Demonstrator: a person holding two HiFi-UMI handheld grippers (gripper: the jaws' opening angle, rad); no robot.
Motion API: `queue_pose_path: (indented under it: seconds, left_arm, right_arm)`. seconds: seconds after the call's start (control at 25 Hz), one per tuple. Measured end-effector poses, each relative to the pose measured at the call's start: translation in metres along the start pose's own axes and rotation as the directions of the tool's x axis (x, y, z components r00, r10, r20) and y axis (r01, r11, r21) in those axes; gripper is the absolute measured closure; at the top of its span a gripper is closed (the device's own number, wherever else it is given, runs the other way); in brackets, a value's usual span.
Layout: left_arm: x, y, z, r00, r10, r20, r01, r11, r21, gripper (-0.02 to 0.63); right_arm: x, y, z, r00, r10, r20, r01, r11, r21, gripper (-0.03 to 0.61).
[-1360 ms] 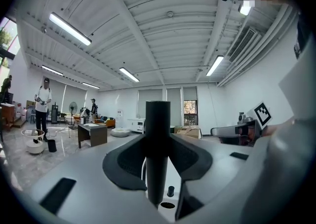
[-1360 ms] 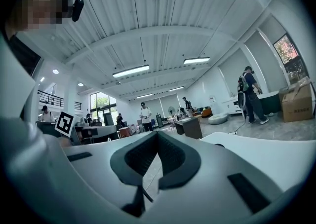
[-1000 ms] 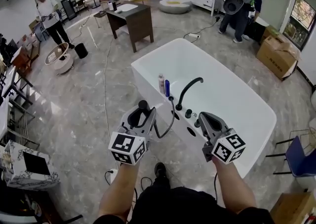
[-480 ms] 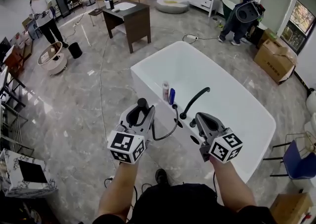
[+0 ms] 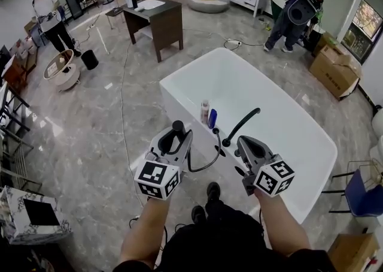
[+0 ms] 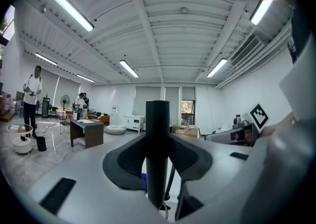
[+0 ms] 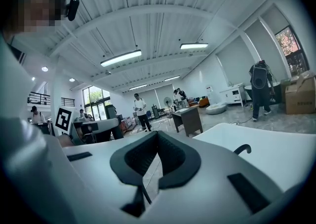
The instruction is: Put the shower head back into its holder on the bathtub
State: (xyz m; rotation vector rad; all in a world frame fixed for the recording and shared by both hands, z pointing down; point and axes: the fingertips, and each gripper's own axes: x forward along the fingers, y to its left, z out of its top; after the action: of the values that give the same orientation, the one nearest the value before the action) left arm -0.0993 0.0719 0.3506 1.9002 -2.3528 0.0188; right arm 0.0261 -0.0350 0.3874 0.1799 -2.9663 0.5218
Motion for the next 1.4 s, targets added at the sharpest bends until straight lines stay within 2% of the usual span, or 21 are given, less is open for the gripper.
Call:
queue_pose_path:
  seconds: [0.36,0.92,1.24,1.4]
  left_arm:
    - [0.043,0.011,-0.016,0.998,-0.033,-0.060,0.033,0.999,-0.009,0.466]
    - [0.150,0.035,-0.029,0.988,-0.071,-0.135,0.071,0.997,-0.009,0.466]
    - [0.181,0.041,-0.040,0.971,-0.196,-0.137,0.196,0.980,-0.019,0.466]
    - [0.183,0.049,-0.047,0.950,-0.281,-0.138,0.280,0.960,-0.025,0.466]
  right_arm:
    - [0.031,-0.041,-0.007,1.000,-0.021,-0.012,0.022,0.997,0.070,0.563]
    - [0.096,-0.121,0.009,0.999,-0.024,-0.042,0.028,0.995,0.098,0.563]
    - [0.102,-0.141,-0.013,0.987,-0.141,-0.078,0.149,0.983,0.111,0.563]
    - [0.100,-0.131,-0.015,0.969,-0.238,-0.072,0.245,0.964,0.106,0.563]
